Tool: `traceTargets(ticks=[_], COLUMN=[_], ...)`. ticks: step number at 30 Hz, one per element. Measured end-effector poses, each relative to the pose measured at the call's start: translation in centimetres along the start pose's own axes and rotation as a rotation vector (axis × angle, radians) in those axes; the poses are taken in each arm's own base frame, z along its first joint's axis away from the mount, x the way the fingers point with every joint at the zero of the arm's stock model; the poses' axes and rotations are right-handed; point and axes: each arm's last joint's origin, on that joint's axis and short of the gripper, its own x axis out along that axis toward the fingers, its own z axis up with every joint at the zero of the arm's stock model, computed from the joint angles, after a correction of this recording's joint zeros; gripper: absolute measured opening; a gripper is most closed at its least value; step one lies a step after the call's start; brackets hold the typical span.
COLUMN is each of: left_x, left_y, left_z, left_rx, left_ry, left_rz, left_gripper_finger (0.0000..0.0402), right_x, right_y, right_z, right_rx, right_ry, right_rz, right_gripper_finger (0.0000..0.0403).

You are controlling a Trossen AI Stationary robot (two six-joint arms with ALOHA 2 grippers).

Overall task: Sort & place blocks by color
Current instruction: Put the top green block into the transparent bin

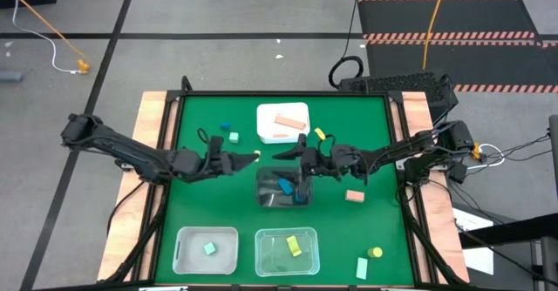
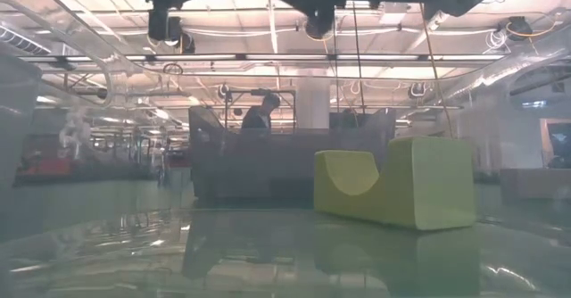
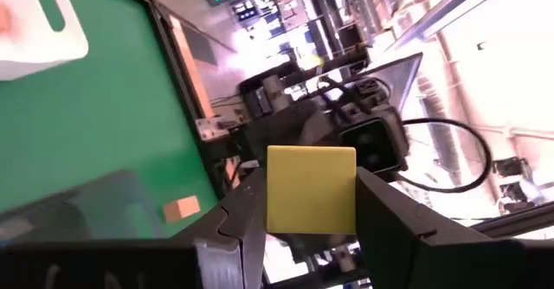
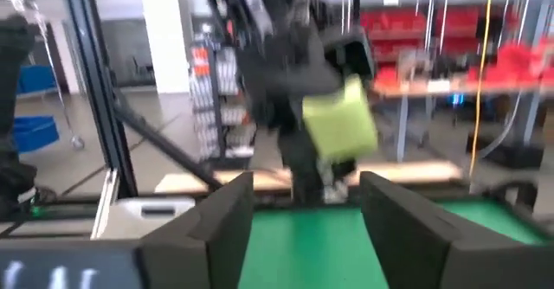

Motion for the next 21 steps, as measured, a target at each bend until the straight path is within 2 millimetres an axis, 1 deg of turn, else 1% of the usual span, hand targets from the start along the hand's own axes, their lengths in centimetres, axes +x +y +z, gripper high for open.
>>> traceTargets(ticks=[4,9,12,16,18,21], left_x=[0.7,1.6,2.1,2.5,2.5,2.6], left_y=[0.1,0.5,0.7,0.9,0.9,0.9], left_z=[-0.5,-1.2,-1.4,-1.2,-1.1,-1.1], left_rx=[-0.051,-0.094,-0.116,-0.144,-0.147,-0.136], left_ry=[-0.016,-0.03,-0.044,-0.067,-0.073,-0.076], left_rz=[-0.042,-0.081,-0.099,-0.123,-0.129,-0.128], left_gripper_finger=[0.0135,0.0135,0.0135,0.0135,0.0135,0.0135], right_x=[0.0,0.4,0.8,1.3,1.4,1.4], right_y=[-0.2,-0.2,-0.1,0.0,-0.1,-0.1], right_z=[0.4,1.2,1.8,2.0,1.9,2.0], right_rx=[-0.053,-0.114,-0.175,-0.28,-0.3,-0.321], right_ry=[-0.045,-0.06,-0.046,0.027,0.052,0.047], right_rz=[-0.074,-0.102,-0.104,-0.101,-0.107,-0.124], right_gripper_finger=[0.0226,0.0227,0.0227,0.0227,0.0227,0.0226])
